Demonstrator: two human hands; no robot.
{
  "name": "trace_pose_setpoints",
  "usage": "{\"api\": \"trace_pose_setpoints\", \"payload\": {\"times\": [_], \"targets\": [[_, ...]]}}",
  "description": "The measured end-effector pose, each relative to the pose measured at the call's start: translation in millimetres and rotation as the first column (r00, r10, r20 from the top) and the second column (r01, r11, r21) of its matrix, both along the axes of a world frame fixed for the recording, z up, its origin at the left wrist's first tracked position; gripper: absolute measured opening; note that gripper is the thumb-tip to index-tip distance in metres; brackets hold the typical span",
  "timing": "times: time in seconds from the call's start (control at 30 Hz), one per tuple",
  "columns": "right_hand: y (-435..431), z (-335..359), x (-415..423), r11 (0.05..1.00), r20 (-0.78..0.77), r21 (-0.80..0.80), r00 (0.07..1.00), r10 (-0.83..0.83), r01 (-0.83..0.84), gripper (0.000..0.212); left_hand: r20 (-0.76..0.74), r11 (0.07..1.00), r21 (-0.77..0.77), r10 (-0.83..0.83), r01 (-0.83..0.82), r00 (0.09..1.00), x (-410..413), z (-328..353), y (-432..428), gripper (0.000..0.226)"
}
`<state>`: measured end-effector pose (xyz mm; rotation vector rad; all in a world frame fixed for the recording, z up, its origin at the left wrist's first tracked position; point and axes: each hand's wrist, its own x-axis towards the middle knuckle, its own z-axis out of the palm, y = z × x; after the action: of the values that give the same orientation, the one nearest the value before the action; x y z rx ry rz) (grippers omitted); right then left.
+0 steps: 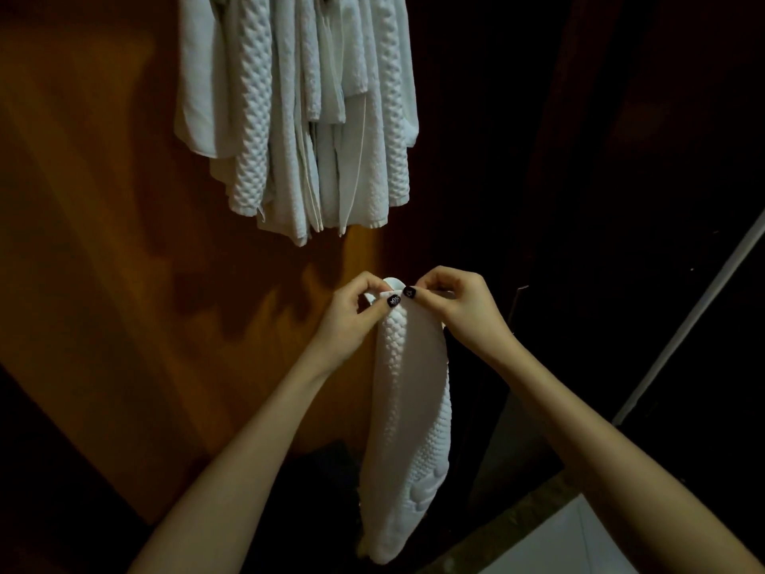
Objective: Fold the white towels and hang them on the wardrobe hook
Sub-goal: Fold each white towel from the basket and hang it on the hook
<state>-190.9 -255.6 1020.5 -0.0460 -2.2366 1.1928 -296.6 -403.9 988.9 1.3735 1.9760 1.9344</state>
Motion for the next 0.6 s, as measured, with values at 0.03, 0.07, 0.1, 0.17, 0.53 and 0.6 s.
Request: {"api": "trace_pose_setpoints", "payload": {"times": [0.03, 0.07, 0.1, 0.17, 0.53, 0.6], "targets": [[2, 2, 1, 1.0, 0.004, 0.016, 1.0, 0.002, -0.003, 0.015, -0.007, 1.0, 0.011, -0.008, 0.008, 1.0, -1, 2, 2, 0.012], [6, 4, 3, 0.998, 0.019, 0.059, 1.0, -0.007, 0.006, 0.016, -0.019, 1.0, 0.025, -0.01, 0.01, 1.0, -3, 4, 4, 0.013], [12, 5, 5, 0.991, 0.045, 0.133, 0.998, -0.034, 0.028, 0.019, -0.028, 0.999, 0.042, -0.008, 0.01, 1.0, -5, 7, 5, 0.014], [28, 7, 10, 0.947, 0.113, 0.315, 0.988, -0.108, 0.067, 0.024, -0.033, 0.997, 0.082, 0.002, 0.001, 0.999, -10, 13, 5, 0.019], [53, -17, 18, 0.994, 0.265, -0.018, 0.958, 0.109, -0.109, 0.021, 0.156, 0.972, 0.21, -0.143, 0.109, 0.977, -17, 27, 3, 0.014], [51, -14, 16, 0.991, 0.283, 0.036, 0.952, 0.117, -0.132, 0.017, 0.178, 0.968, 0.23, -0.144, 0.101, 0.973, -19, 30, -4, 0.018]]}}
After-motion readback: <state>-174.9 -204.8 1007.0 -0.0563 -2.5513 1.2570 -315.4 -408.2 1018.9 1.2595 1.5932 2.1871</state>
